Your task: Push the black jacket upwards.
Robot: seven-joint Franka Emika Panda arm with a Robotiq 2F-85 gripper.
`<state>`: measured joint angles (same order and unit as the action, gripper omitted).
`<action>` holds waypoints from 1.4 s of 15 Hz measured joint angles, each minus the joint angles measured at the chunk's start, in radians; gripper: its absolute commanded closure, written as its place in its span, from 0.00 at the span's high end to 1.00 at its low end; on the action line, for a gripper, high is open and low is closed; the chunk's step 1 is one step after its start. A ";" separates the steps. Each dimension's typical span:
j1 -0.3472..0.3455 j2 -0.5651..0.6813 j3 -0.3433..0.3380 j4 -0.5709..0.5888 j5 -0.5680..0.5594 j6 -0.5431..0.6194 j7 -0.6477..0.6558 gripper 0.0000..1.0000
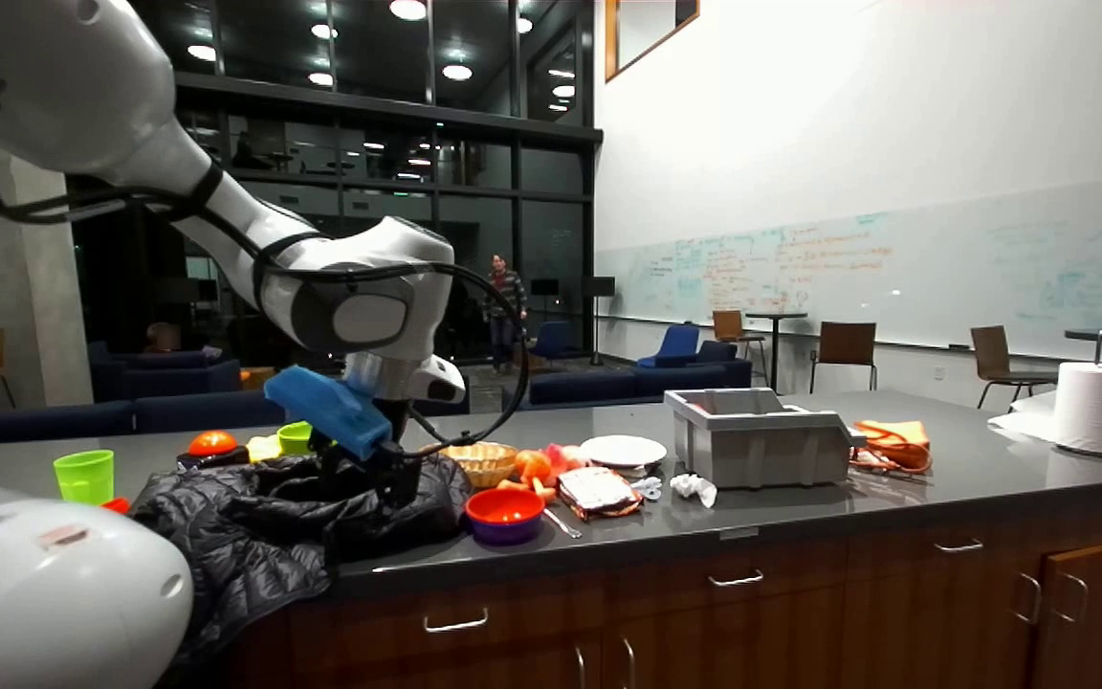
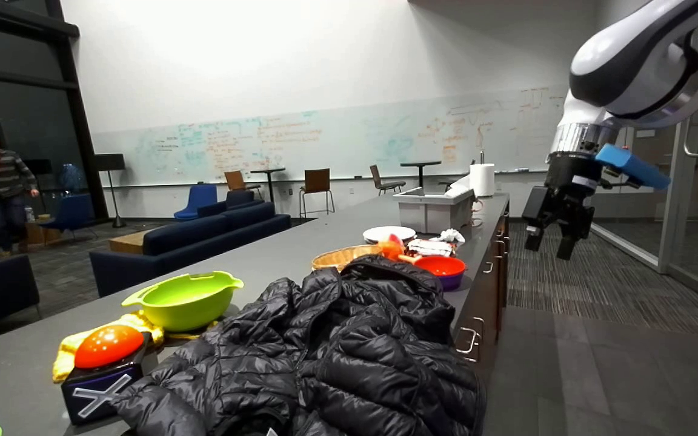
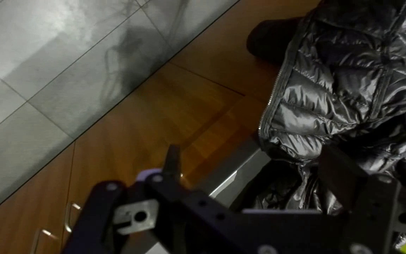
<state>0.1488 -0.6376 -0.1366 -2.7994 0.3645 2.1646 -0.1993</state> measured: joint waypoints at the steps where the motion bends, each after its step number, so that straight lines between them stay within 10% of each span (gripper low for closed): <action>1: 0.000 0.016 -0.011 0.000 0.021 -0.004 -0.022 1.00; 12: -0.002 0.073 -0.015 0.002 0.063 -0.006 -0.058 1.00; 21: 0.030 0.229 -0.025 0.002 0.406 -0.029 -0.303 1.00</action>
<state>0.1787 -0.4082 -0.1613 -2.7978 0.7706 2.1353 -0.5027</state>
